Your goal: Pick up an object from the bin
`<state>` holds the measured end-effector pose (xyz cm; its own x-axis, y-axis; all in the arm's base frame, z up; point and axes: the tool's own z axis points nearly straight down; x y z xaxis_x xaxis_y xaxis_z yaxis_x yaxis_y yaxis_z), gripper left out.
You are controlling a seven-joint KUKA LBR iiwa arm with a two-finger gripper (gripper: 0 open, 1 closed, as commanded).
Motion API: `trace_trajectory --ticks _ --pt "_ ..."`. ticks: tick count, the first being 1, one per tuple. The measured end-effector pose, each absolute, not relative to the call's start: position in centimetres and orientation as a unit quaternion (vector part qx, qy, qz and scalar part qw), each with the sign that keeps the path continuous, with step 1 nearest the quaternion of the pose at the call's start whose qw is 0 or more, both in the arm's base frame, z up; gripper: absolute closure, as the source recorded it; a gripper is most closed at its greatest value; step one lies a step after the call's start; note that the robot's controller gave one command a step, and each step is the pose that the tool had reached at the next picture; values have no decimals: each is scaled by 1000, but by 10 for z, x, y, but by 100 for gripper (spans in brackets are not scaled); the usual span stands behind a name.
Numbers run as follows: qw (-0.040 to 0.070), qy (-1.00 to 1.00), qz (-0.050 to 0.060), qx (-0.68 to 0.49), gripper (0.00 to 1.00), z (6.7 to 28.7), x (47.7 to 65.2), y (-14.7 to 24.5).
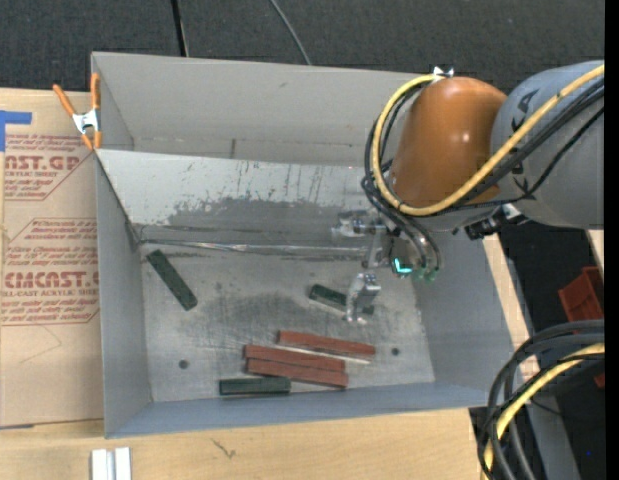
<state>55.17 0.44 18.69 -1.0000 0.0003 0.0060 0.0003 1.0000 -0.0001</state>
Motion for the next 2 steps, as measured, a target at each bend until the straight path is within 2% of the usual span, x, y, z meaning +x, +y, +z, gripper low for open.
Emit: trace_trajectory --ticks 1,2 --pt "-1 -1000 0 0 0 191 553 4" --pt "2 -1000 0 -2 100 73 581 -20"
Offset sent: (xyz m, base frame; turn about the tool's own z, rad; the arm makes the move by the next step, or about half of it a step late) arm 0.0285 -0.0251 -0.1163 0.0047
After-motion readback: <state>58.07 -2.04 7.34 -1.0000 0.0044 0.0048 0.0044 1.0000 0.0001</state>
